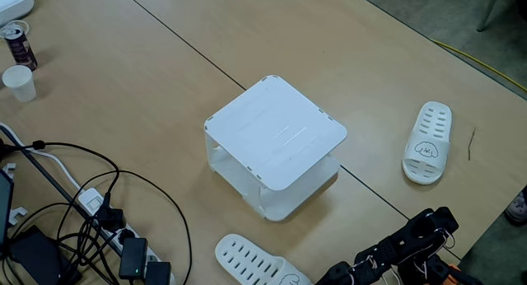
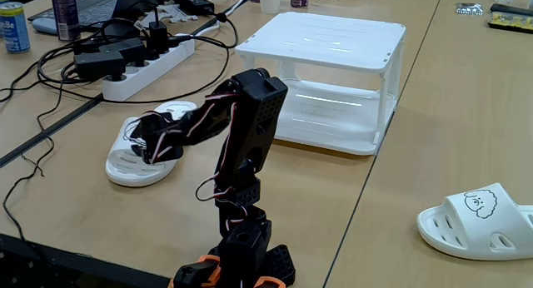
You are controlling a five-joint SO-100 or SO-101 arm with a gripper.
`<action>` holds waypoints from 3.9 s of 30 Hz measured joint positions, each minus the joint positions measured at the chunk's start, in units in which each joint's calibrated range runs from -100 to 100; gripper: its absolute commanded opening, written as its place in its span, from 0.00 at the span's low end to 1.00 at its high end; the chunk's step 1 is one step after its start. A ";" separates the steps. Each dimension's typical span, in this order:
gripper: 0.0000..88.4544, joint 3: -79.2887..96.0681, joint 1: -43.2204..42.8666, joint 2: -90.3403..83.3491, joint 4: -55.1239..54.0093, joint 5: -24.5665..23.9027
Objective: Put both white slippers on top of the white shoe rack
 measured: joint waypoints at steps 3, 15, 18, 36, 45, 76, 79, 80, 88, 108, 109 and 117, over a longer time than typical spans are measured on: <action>0.01 -4.67 -1.12 0.00 10.21 0.00; 0.01 -23.63 -1.35 8.66 29.87 0.00; 0.01 -28.57 -1.27 12.87 29.96 0.00; 0.01 -34.77 1.35 26.56 29.96 0.00; 0.01 -33.42 6.22 26.47 29.44 0.00; 0.07 -13.57 12.13 5.61 29.96 0.00; 0.13 -13.57 11.09 4.21 29.96 0.00; 0.14 -13.57 10.86 3.71 29.96 0.00; 0.14 -13.57 11.16 0.49 29.96 0.00; 0.16 -1.80 11.16 0.08 2.06 0.00; 0.18 -0.99 11.16 0.08 1.29 0.00; 0.20 1.89 12.28 0.08 0.17 0.00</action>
